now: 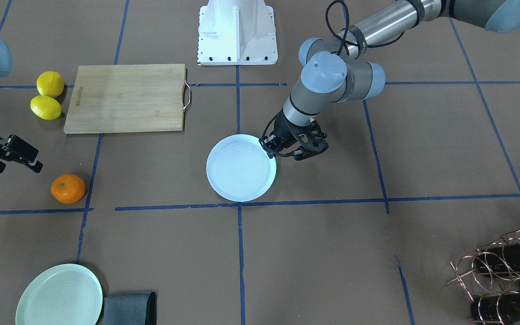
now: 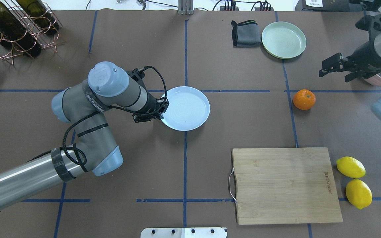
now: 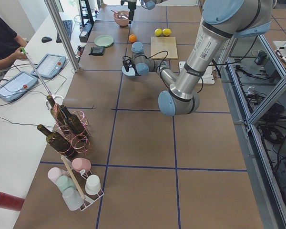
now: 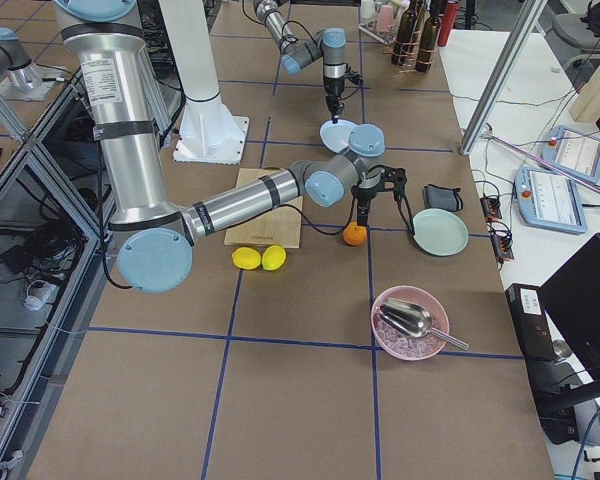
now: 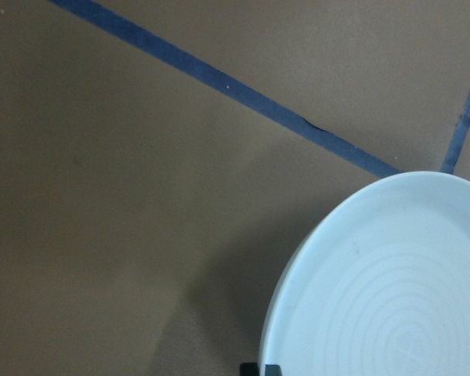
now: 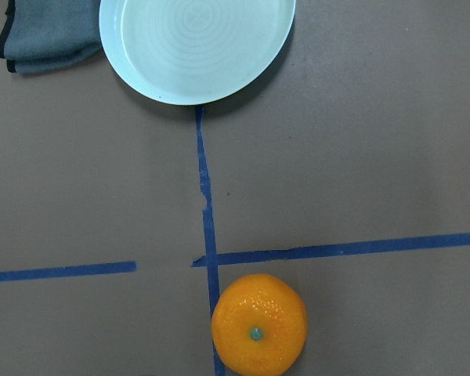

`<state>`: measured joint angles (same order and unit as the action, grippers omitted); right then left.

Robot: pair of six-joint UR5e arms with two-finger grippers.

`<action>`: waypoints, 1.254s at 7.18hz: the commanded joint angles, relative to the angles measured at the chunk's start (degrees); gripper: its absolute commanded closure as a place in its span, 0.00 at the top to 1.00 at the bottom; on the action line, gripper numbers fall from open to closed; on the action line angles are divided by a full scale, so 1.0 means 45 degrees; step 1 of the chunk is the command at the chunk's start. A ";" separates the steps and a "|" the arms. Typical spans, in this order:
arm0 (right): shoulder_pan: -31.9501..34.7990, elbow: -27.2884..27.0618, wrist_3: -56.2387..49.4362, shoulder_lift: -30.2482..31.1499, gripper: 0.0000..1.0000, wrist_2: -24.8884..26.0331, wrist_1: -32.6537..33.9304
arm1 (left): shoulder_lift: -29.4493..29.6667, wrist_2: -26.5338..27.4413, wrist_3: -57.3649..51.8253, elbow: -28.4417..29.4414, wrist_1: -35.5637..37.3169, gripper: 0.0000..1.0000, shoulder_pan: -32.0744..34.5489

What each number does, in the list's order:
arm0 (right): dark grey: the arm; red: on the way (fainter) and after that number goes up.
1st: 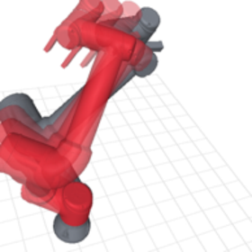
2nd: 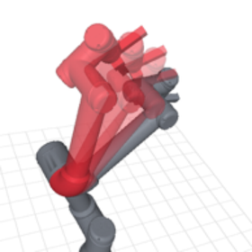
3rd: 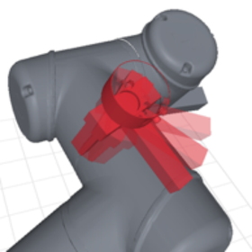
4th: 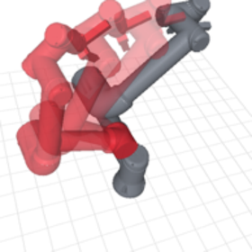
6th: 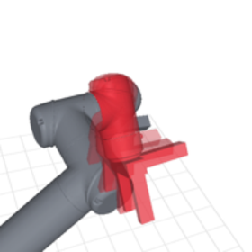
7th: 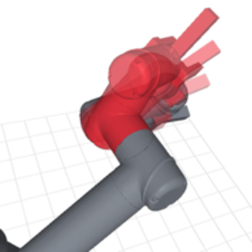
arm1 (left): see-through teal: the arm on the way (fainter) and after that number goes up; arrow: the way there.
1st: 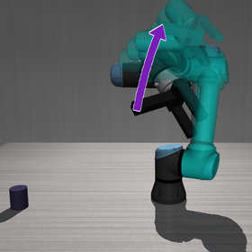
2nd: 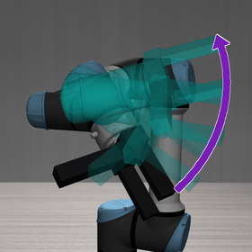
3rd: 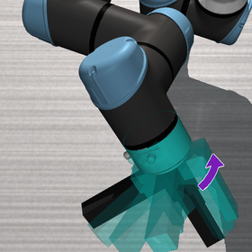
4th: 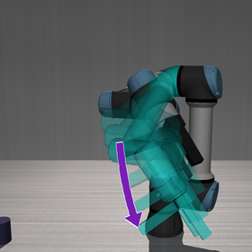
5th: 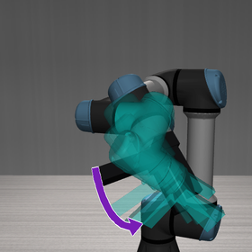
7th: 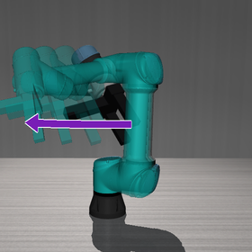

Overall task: Pick orange to plate
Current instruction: 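Carry the plate to table center and lower it while right arm reaches out, then release the plate and withdraw left gripper while right gripper descends to orange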

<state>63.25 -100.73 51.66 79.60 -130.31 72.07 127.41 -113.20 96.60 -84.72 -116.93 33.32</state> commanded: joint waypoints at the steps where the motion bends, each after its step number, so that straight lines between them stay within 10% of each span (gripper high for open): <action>1: -0.0285 0.0041 0.0024 -0.0111 1.00 0.0342 0.0000 | 0.0046 0.0058 -0.0078 0.0136 -0.0147 0.72 -0.0081; 2: -0.0421 0.0080 0.0024 -0.0112 1.00 0.0421 0.0000 | -0.0090 0.0078 -0.0331 0.0097 -0.0109 1.00 0.0112; 9: -0.2473 0.1327 -0.0151 -0.0639 1.00 0.2492 0.0000 | -0.1986 -0.0369 -0.5734 -0.2637 0.1488 1.00 0.2904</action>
<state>52.85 -96.05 51.18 76.78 -119.77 72.07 118.66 -113.93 75.15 -96.28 -112.78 44.46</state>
